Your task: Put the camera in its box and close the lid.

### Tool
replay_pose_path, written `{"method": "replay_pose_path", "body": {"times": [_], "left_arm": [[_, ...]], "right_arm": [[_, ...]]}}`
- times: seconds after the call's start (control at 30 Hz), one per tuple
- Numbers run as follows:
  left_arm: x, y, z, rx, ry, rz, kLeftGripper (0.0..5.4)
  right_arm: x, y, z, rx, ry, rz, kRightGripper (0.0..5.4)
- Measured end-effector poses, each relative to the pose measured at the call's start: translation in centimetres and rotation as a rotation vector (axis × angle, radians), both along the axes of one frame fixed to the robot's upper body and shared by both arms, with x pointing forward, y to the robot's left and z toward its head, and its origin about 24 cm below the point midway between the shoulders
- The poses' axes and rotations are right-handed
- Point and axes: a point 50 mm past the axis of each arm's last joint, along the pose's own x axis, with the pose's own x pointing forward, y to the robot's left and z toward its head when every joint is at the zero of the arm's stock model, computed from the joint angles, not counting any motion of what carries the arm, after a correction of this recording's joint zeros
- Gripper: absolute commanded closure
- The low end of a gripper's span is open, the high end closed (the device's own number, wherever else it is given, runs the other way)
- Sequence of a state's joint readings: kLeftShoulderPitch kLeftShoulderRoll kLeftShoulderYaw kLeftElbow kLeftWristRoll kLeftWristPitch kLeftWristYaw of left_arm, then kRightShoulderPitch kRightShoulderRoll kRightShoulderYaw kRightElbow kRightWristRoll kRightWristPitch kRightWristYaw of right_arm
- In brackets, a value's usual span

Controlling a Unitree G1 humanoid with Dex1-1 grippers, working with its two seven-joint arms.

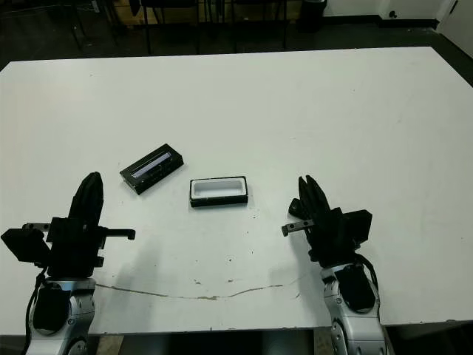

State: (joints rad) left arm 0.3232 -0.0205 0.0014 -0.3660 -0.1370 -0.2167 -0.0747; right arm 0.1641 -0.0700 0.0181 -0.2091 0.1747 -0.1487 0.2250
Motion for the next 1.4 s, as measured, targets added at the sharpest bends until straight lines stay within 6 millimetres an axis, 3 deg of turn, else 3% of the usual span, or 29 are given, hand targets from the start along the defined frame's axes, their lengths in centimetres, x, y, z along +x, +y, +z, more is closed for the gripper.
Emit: {"method": "replay_pose_path", "body": {"times": [0.5,0.83,1.0,1.2,1.4], "left_arm": [[0.0,-0.5,0.5,-0.008,0.001,-0.011,5.39],[0.0,-0.5,0.3,-0.018,-0.002,-0.01,5.39],[0.0,-0.5,0.2,-0.014,0.002,-0.008,5.39],[0.0,-0.5,0.1,-0.016,0.007,-0.006,5.4],[-0.1,-0.6,0.1,-0.017,0.01,-0.006,5.4]], "right_arm": [[0.2,-0.8,0.9,0.008,0.011,0.019,5.4],[1.7,-6.0,5.9,-0.133,-0.105,0.069,5.4],[2.5,-8.0,8.0,-0.282,-0.011,0.191,5.4],[3.3,-9.5,10.1,-0.343,0.138,0.41,4.65],[4.5,-11.1,7.9,-0.273,0.316,0.671,3.55]]}}
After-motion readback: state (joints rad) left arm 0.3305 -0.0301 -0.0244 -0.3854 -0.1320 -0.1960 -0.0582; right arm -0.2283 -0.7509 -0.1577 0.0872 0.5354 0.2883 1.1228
